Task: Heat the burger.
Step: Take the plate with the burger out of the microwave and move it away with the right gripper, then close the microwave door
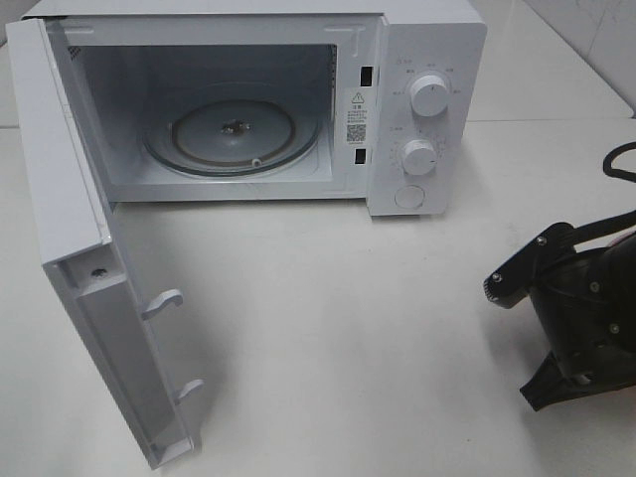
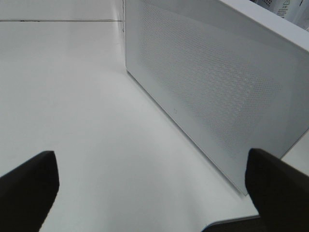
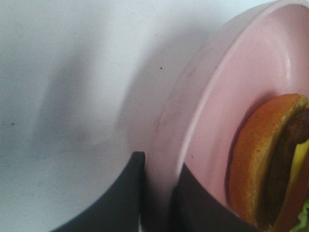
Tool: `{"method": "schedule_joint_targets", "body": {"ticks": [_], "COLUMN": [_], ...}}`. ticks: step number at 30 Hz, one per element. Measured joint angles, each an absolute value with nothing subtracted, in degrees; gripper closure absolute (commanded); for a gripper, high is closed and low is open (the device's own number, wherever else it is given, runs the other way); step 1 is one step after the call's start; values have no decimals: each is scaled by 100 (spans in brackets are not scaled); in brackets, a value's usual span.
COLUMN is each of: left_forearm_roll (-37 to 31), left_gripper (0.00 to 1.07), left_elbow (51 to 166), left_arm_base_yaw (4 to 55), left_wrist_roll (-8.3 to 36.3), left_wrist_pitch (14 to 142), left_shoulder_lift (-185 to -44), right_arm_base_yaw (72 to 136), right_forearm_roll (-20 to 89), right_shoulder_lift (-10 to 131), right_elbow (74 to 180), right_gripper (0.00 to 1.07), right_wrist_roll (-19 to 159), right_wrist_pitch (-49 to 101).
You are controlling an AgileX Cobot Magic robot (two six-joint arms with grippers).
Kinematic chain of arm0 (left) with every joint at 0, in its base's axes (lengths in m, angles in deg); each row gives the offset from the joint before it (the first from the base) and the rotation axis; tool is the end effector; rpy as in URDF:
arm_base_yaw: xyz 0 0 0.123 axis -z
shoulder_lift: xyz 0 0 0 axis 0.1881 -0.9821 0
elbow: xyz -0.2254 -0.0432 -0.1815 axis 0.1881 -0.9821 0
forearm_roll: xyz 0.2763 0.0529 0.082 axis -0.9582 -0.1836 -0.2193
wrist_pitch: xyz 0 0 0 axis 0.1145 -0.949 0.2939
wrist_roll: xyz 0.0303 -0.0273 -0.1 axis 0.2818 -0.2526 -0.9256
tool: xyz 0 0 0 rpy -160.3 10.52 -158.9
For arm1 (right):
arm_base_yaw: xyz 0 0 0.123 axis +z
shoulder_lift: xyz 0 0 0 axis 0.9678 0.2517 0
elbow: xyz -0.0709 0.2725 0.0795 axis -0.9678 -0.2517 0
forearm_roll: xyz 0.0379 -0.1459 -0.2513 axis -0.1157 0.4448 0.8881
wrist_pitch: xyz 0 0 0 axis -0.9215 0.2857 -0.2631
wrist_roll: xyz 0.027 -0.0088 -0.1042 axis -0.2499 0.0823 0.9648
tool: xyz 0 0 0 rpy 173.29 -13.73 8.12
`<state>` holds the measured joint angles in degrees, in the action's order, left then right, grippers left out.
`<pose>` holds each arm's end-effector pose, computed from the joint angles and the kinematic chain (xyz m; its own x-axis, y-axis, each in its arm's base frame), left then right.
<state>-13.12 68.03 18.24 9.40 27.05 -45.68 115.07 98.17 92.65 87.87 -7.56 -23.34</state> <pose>0.0338 -0.0118 0.2947 -0.4543 0.0081 -0.8908 0.1657 0.9833 -0.0755 0.2124 0.0856 0.0550 -0.8933 -0.4167 -0.1685 -0.2319 0.7484 -0.6214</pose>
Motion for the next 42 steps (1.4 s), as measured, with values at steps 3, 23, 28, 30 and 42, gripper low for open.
{"method": "schedule_joint_targets", "body": {"ticks": [3, 23, 28, 30, 42], "left_forearm_roll": [-1312, -1312, -1312, -1312, -1312], "left_gripper": [9, 9, 9, 9, 9], "left_elbow": [6803, 6803, 6803, 6803, 6803], "left_arm_base_yaw": [1824, 1824, 1824, 1824, 1824], "left_wrist_roll": [940, 940, 940, 940, 940], "left_wrist_pitch": [2705, 2705, 2705, 2705, 2705], "left_shoulder_lift": [-4568, -4568, -4568, -4568, -4568], "right_arm_base_yaw": [11507, 11507, 11507, 11507, 11507], "right_forearm_roll": [9915, 9691, 9181, 8763, 6339], "right_shoulder_lift": [9426, 9529, 8727, 8056, 5954], "right_elbow": [8792, 8792, 8787, 8804, 8815], "right_gripper": [102, 51, 43, 39, 29], "right_wrist_roll": [-962, -825, -263, 235, 3329], "right_wrist_pitch": [-2288, -2276, -1892, -1600, -1474]}}
